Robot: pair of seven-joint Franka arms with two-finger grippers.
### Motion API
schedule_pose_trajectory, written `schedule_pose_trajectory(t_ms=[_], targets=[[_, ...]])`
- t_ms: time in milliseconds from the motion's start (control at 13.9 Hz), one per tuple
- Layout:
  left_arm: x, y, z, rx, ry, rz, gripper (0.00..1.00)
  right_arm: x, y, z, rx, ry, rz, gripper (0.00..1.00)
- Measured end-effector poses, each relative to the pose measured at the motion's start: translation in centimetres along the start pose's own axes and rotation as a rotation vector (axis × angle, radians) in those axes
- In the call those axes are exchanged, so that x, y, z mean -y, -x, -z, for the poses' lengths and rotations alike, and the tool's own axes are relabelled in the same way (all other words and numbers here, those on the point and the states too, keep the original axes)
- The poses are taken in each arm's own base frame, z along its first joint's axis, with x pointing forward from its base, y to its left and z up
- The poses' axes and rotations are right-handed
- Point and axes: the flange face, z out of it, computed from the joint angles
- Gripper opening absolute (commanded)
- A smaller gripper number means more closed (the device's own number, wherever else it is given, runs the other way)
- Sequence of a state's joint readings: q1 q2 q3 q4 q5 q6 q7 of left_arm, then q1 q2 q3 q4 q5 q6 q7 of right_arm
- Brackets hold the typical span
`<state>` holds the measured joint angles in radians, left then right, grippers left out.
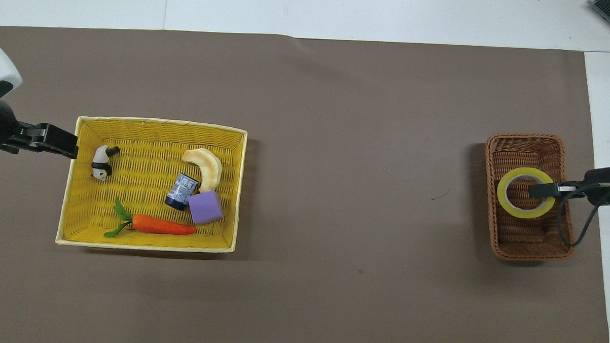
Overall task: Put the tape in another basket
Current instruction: 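Lower the tape into the brown basket and open the right gripper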
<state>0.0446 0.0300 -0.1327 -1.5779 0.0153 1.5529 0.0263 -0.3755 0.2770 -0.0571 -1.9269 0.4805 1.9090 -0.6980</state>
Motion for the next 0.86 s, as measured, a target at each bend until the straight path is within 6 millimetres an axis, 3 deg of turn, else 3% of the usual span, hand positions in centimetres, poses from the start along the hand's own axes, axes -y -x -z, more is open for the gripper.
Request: schedule_pose_trajectory(t_ms=[72, 648, 864], targets=[[0.0, 0.0, 0.0, 0.0, 0.0, 0.0, 1.0, 0.0, 0.0, -0.1, 0.0, 0.001, 0.002, 1.0], [0.0, 0.0, 0.0, 0.0, 0.0, 0.0, 1.0, -0.1, -0.2, 0.1, -0.012, 0.011, 0.023, 1.0], [0.0, 0.0, 0.0, 0.0, 0.0, 0.0, 1.0, 0.2, -1.0, 1.3, -0.034, 0.026, 0.107, 1.0]])
